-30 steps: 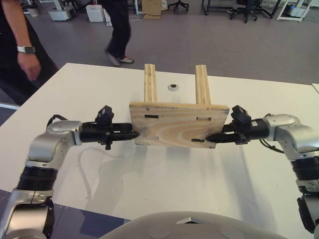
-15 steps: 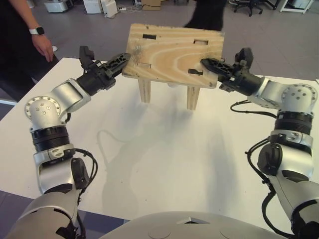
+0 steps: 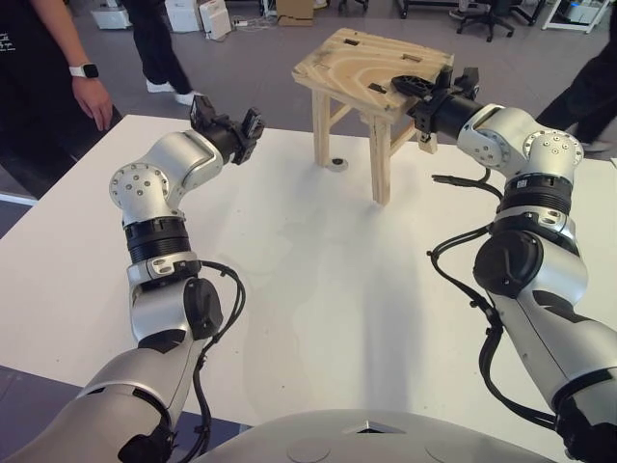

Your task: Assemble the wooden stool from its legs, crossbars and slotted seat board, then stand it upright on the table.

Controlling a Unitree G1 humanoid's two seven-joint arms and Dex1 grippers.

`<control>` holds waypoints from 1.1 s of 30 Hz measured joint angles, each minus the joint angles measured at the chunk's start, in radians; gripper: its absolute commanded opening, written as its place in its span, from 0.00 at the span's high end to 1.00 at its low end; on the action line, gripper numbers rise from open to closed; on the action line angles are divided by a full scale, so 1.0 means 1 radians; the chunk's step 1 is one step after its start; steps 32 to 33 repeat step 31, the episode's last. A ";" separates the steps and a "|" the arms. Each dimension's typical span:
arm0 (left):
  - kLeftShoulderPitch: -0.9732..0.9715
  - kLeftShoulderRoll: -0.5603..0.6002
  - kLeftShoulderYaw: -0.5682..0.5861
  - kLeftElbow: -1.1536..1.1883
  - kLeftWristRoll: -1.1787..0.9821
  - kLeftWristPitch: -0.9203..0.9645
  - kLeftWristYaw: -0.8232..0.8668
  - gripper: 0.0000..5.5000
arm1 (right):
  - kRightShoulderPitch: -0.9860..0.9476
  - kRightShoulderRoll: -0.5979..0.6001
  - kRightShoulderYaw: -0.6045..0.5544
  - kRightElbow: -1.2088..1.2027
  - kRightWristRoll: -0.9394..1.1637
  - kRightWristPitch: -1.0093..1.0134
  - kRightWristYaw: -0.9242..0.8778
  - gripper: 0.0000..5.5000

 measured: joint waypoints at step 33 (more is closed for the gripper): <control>0.399 -0.024 0.070 -0.430 -0.074 -0.040 0.021 1.00 | 0.678 -0.183 0.102 -0.567 0.847 0.098 -0.229 0.47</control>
